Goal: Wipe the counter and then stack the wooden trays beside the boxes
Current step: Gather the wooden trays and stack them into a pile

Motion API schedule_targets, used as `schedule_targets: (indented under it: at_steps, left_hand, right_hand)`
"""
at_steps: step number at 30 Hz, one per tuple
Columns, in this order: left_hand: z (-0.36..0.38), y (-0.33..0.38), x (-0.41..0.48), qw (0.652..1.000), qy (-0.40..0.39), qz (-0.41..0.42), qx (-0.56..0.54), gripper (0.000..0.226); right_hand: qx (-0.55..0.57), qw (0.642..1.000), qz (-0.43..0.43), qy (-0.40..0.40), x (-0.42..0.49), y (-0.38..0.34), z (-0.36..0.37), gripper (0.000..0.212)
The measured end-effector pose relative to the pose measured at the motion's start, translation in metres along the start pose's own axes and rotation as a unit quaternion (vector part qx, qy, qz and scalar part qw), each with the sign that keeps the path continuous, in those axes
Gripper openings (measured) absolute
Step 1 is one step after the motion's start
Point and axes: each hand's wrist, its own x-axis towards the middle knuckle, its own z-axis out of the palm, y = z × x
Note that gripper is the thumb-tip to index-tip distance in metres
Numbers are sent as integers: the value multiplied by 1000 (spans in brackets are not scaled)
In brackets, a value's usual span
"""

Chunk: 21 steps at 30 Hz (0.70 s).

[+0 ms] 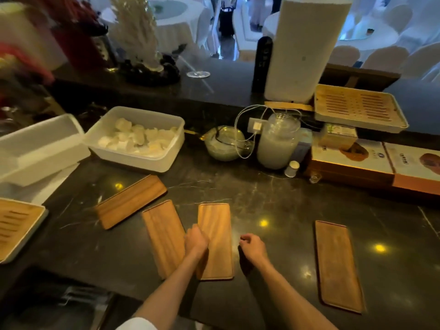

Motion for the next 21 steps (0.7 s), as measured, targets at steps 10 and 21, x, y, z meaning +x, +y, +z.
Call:
schedule_targets:
  at_steps: [10,21]
  left_hand:
    - [6,-1,-5,991,-30,-21,-125,29]
    - [114,131,-97,968,-121,47,-214,27]
  right_hand:
    - [133,989,67,8,-1,5,22,16]
    - [232,968,45,80,-2,127,-152,25]
